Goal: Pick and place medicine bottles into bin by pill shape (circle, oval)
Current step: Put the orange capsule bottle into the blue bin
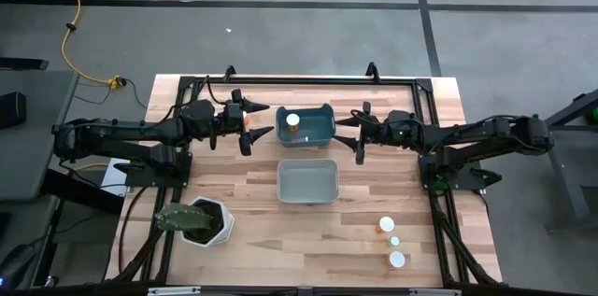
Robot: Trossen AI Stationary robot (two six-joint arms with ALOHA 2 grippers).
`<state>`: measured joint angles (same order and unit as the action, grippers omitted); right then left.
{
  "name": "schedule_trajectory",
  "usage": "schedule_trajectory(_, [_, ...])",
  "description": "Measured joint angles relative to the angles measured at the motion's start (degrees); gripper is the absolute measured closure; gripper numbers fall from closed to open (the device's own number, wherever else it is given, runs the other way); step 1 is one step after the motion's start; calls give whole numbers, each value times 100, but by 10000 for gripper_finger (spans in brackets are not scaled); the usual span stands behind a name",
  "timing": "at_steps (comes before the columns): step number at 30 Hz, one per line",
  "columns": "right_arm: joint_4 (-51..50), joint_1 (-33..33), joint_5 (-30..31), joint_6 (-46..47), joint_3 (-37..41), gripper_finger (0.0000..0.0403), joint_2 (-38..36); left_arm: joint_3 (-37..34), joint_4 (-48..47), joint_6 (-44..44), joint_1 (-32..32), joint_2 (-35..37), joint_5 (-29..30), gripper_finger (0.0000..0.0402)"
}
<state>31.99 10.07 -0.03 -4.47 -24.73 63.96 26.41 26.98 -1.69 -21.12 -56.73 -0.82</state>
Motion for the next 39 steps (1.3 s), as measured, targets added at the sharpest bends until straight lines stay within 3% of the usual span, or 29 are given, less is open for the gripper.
schedule_trajectory(13, [0, 0, 1, -1, -2, 197, 2, 0, -12, 72, 3, 0, 120, 94])
schedule_trajectory(18, [0, 2, 2, -10, -2, 197, 2, 0, -278, 258, 2, 2, 950, 94])
schedule_trajectory(21, [0, 4, 60, -31, -3, 197, 2, 16, -652, 388, 4, 2, 1829, 94])
schedule_trajectory(25, [0, 4, 153, 85, -4, 197, 2, 400, -2160, 1079, 0, 0, 3324, 94])
schedule_trajectory(28, [0, 4, 153, 151, -4, 197, 4, 802, -3663, 1700, 0, 0, 4020, 97])
schedule_trajectory(33, [0, 7, 155, 137, -4, 197, 4, 1210, -5658, 3043, -12, -2, 4332, 104])
schedule_trajectory(39, [6, 7, 155, 98, -4, 197, 4, 1244, -7173, 4131, -322, -5, 4195, 108])
